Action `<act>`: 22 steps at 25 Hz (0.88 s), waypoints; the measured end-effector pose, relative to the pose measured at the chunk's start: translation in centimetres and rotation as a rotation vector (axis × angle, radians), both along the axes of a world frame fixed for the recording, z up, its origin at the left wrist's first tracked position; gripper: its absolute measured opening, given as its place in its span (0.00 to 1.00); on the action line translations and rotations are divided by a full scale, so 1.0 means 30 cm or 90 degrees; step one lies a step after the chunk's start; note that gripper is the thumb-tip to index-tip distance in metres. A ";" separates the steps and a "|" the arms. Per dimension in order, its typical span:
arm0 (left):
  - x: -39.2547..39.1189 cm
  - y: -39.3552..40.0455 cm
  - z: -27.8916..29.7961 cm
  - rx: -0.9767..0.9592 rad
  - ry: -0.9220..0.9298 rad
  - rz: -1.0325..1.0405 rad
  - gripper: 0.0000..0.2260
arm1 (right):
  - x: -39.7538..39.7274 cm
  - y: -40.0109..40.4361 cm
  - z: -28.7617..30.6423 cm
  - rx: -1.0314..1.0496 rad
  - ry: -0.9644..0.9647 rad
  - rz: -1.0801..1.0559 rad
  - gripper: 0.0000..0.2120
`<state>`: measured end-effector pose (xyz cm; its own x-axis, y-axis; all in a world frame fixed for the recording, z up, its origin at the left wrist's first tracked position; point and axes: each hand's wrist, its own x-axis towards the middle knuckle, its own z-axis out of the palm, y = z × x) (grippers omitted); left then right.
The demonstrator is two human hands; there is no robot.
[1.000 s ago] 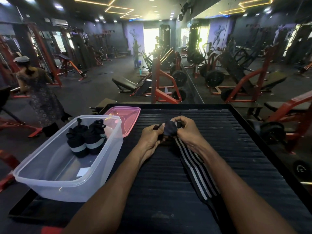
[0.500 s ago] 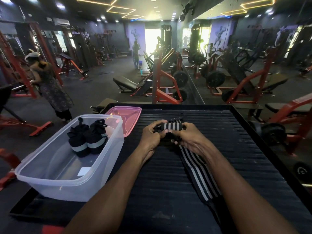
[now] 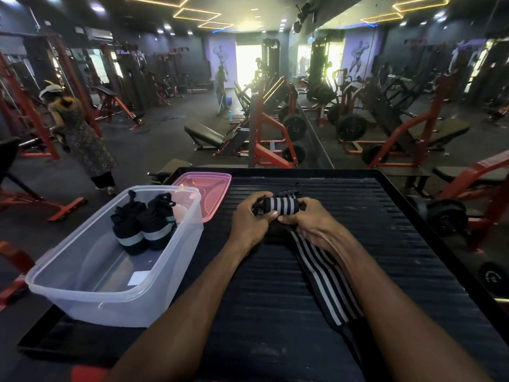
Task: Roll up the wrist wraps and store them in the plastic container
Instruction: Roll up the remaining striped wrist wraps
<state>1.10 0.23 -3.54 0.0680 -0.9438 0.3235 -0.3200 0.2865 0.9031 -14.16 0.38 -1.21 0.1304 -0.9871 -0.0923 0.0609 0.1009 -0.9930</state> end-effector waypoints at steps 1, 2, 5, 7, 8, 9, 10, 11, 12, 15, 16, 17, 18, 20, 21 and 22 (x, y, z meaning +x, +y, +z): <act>0.001 0.003 0.003 -0.010 -0.028 0.004 0.19 | -0.001 0.000 0.005 0.012 -0.028 0.001 0.15; 0.002 0.005 0.005 -0.021 -0.052 0.003 0.20 | -0.004 0.000 0.009 0.033 -0.057 -0.001 0.13; 0.005 0.007 0.009 -0.039 -0.071 -0.013 0.22 | -0.004 0.008 0.031 0.102 -0.147 -0.026 0.11; 0.003 0.011 0.012 -0.047 -0.063 -0.027 0.22 | -0.002 0.006 0.036 0.114 -0.182 -0.050 0.12; -0.001 0.013 0.012 -0.044 -0.042 -0.038 0.21 | -0.001 0.003 0.035 0.114 -0.186 -0.066 0.11; -0.004 0.017 0.013 -0.034 -0.005 -0.053 0.21 | 0.000 0.000 0.034 0.111 -0.180 -0.083 0.09; -0.007 0.018 0.013 -0.015 0.043 -0.066 0.21 | 0.002 -0.003 0.032 0.107 -0.166 -0.095 0.08; -0.010 0.015 0.012 0.012 0.098 -0.076 0.20 | 0.002 -0.005 0.029 0.100 -0.150 -0.099 0.07; -0.011 0.006 0.008 0.043 0.153 -0.078 0.18 | 0.002 -0.008 0.027 0.091 -0.133 -0.096 0.07; -0.012 -0.004 0.000 0.152 0.264 -0.098 0.12 | -0.001 -0.016 0.018 0.058 -0.100 -0.087 0.10; -0.017 -0.006 -0.004 0.182 0.289 -0.110 0.11 | -0.002 -0.019 0.014 0.047 -0.089 -0.090 0.11; -0.020 -0.003 -0.003 0.199 0.310 -0.115 0.10 | -0.001 -0.021 0.011 0.037 -0.073 -0.093 0.10; -0.020 -0.006 -0.007 0.205 0.324 -0.111 0.10 | -0.001 -0.023 0.006 0.028 -0.055 -0.095 0.08; -0.018 -0.014 -0.013 0.210 0.347 -0.099 0.09 | 0.000 -0.021 0.005 0.023 -0.033 -0.089 0.07; -0.016 -0.019 -0.016 0.208 0.349 -0.092 0.09 | 0.001 -0.020 0.005 0.027 -0.032 -0.084 0.07; -0.013 -0.023 -0.019 0.203 0.345 -0.087 0.08 | 0.002 -0.020 0.007 0.034 -0.038 -0.078 0.08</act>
